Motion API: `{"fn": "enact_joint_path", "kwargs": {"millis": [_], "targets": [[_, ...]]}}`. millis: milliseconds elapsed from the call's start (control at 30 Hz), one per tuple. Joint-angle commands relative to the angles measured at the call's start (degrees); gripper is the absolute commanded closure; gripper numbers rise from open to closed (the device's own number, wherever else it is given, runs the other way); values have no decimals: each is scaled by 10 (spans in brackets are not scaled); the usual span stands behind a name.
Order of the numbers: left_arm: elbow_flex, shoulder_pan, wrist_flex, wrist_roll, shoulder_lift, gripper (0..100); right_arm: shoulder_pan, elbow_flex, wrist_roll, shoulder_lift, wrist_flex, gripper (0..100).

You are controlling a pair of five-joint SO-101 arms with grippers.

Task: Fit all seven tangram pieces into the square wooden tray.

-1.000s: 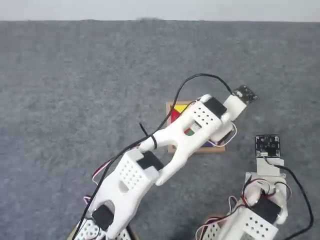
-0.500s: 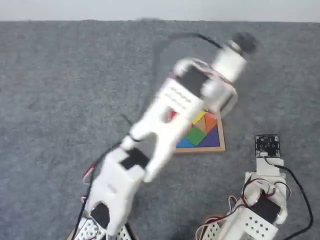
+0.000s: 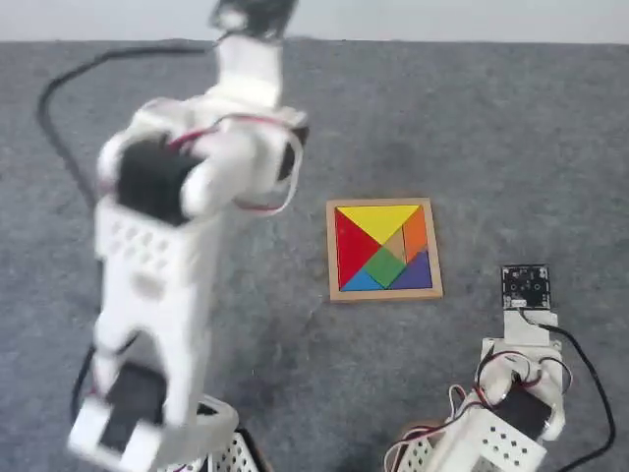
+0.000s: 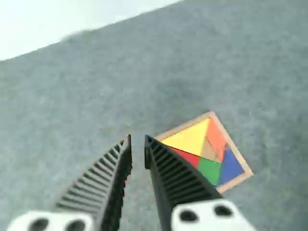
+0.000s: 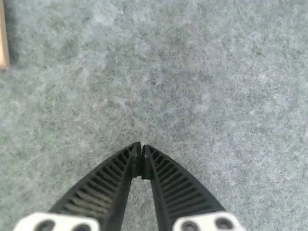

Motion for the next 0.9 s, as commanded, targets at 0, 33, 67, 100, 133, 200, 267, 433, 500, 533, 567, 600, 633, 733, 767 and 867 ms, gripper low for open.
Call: {"fn": "enact_joint_path", "kwargs": {"millis": [0,33,67,100,133,200,267,433,500,533,567,600,633,733,767,867], "targets": [[277,-47,-117,-6,-230,957,3,10,10,-7,2,989],[354,-62,-156,-6,-282,957,3,10,9,-7,2,989],[432,-76,-199,-6,-335,957,3,10,9,-7,2,989],[514,-91,-239,-11,-388,957,3,10,8,-7,1,989],[590,-103,-275,-23,-436,957,3,10,8,-7,1,989],[732,-120,-337,-54,-533,955,2,10,7,-7,0,989],[845,-138,-368,-75,-616,953,2,10,7,-7,0,989],[1005,-183,-366,-84,-775,953,-15,10,6,-7,-1,989],[1056,-193,-373,-84,-817,953,-40,10,6,-7,-1,989],[1083,-196,-381,-84,-834,952,-56,10,9,-7,-2,989],[1110,-196,-387,-84,-851,952,-74,10,10,-7,-2,989],[1140,-194,-392,-84,-866,952,-95,9,10,-7,-5,989],[1166,-194,-400,-84,-880,952,-116,9,10,-7,-7,989],[1236,-199,-415,-84,-920,952,-167,9,10,-7,-9,989],[1253,-199,-411,-84,-935,952,-180,9,10,-7,-8,989],[1308,-194,-399,-84,-971,952,-201,8,10,-7,-7,989]]}}
